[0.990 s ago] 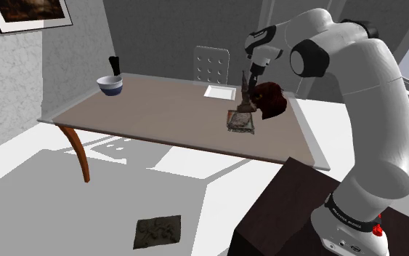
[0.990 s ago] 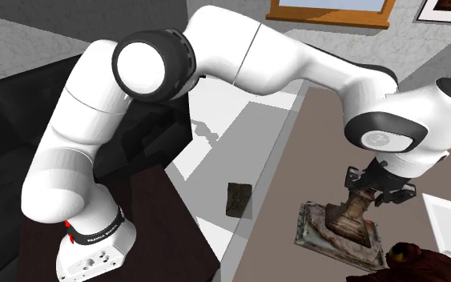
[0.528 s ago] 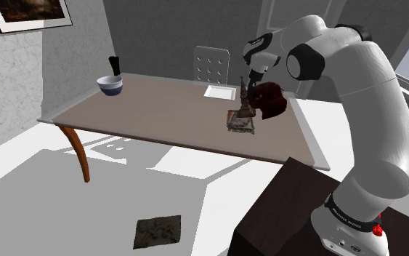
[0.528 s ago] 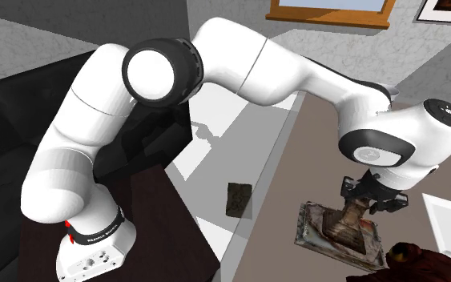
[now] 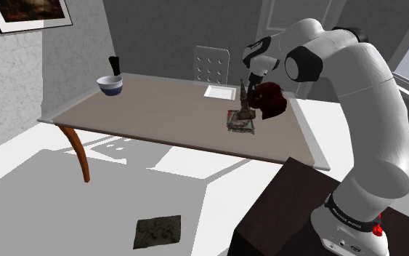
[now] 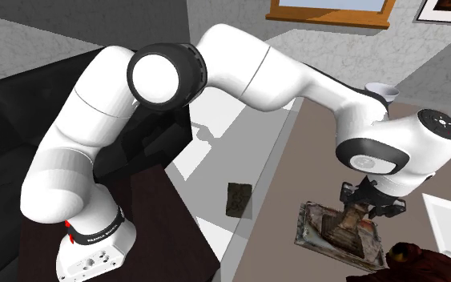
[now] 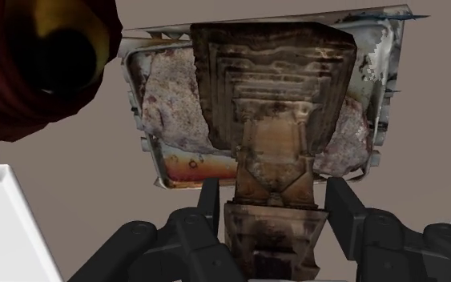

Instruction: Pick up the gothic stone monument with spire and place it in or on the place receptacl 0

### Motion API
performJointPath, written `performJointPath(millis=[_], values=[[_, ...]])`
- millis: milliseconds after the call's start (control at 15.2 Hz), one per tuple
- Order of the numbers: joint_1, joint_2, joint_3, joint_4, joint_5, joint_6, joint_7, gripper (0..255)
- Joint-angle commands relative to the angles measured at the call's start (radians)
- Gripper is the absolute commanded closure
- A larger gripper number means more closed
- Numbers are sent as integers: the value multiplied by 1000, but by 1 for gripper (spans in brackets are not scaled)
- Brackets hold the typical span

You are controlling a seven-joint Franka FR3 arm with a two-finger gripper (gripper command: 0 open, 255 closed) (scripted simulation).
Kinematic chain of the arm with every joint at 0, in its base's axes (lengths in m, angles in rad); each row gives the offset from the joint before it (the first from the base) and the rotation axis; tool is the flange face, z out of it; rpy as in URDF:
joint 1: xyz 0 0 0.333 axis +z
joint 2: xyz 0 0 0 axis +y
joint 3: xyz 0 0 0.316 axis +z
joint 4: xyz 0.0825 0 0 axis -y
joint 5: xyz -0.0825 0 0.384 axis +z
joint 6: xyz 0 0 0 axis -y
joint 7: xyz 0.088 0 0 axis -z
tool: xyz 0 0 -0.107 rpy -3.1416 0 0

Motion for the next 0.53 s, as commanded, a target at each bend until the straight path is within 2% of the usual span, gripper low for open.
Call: performJointPath(millis=[0,132,198,462], values=[[3,3,3,-5,0,-1,0,255],[3,3,3,-5,0,-1,0,255],[4,2,3,-5,0,-1,1,0],[8,-1,2,-8,-1,-1,4,0]])
